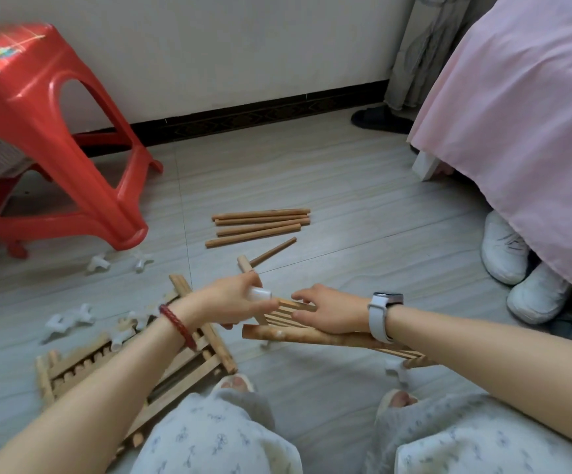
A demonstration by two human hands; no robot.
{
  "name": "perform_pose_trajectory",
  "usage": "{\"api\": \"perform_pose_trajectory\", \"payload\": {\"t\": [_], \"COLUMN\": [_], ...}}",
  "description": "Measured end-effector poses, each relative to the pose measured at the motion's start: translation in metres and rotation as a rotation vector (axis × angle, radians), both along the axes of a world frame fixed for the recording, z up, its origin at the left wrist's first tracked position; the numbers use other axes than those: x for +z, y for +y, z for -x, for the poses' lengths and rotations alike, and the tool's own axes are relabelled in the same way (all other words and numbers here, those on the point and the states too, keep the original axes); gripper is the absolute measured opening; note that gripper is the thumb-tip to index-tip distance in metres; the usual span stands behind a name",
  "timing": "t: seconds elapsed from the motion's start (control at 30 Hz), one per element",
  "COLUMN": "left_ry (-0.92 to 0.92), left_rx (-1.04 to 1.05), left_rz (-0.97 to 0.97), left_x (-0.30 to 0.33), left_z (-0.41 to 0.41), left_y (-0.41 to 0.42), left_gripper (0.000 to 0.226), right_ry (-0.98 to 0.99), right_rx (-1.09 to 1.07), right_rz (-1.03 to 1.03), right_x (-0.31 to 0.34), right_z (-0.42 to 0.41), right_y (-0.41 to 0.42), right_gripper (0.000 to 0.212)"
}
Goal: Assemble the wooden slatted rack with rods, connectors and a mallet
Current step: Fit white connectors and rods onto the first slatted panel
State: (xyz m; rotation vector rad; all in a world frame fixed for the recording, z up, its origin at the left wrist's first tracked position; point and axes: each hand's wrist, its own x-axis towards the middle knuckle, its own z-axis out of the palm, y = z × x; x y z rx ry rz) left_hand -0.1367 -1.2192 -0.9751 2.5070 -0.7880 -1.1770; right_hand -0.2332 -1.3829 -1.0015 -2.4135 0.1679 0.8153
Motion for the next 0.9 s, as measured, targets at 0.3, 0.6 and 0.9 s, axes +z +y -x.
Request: {"api": "perform_pose_trajectory", "payload": {"t": [0.3,0.6,0.9], "left_ry": [-0.803,-1.104,-1.157], "left_rx": [-0.187,-0.413,-0.539], "left_rz": [0.221,0.615,0.533], "left_x": [-0.031,-0.016,0.035], "left_z": [0.012,-0.017,-0.039], "left_y": [-0.010,-0.023,-0.009], "left_gripper": [0.016,0.039,0.049], "right_ry": [-0.128,-0.721,-0.890], "right_rx": [0.164,0.063,0.339], "right_rz": [0.405,0.334,0.286], "right_x": [-0.013,0.002,0.055], "right_z": [-0.017,-0.066,-0.089], "right_y": [-0.014,-0.036,-0.043], "right_gripper": [0.033,0.081,0.031]}}
